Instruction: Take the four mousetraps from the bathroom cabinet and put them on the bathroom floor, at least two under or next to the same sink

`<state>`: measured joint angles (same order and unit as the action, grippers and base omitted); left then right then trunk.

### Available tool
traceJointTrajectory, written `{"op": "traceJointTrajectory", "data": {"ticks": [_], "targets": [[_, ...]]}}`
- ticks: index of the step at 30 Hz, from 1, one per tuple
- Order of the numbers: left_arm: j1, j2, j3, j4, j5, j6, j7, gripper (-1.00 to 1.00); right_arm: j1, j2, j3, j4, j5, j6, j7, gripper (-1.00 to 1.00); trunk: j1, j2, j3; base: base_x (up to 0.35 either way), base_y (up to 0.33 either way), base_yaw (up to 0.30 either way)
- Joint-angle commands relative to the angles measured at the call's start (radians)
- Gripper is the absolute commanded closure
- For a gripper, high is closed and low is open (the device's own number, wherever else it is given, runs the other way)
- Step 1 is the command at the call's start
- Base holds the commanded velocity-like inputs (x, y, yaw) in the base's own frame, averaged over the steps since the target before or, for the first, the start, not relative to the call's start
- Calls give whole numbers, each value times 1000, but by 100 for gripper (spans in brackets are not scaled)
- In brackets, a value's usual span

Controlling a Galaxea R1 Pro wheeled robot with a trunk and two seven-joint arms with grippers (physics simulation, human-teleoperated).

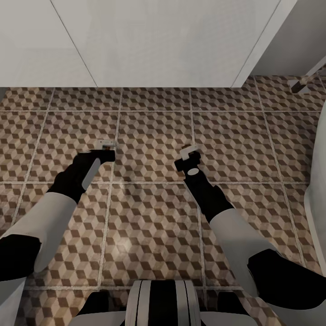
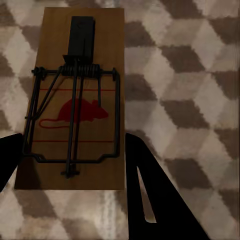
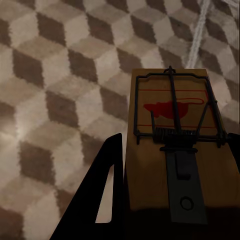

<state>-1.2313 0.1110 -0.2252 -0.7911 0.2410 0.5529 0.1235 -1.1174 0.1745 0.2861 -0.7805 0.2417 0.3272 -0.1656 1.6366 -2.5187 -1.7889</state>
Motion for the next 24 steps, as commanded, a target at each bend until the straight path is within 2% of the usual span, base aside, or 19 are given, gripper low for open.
{"op": "traceJointTrajectory", "data": {"ticks": [1,5,7,12,19,24], "targets": [[0,2,-6,-12,9,7,8,100,0,0,2,-4,8,8,-2,100,0,0,-1,0,0,0],[5,12,-7,-59,7,27,9,100,0,0,3,-11,8,10,-4,100,0,0,-1,0,0,0],[8,28,-7,-82,6,35,9,100,0,0,5,-13,8,11,-6,100,0,0,-1,0,0,0],[10,48,-7,-102,7,41,9,100,0,0,4,-16,8,23,-7,100,0,0,-1,0,0,0],[10,54,-7,-112,7,44,9,100,1,0,4,-54,8,42,-8,100,0,0,-1,0,0,0],[10,55,-8,-112,7,45,8,100,1,0,4,-64,9,46,-8,100,2,-1,-25,0,0,0]]}}
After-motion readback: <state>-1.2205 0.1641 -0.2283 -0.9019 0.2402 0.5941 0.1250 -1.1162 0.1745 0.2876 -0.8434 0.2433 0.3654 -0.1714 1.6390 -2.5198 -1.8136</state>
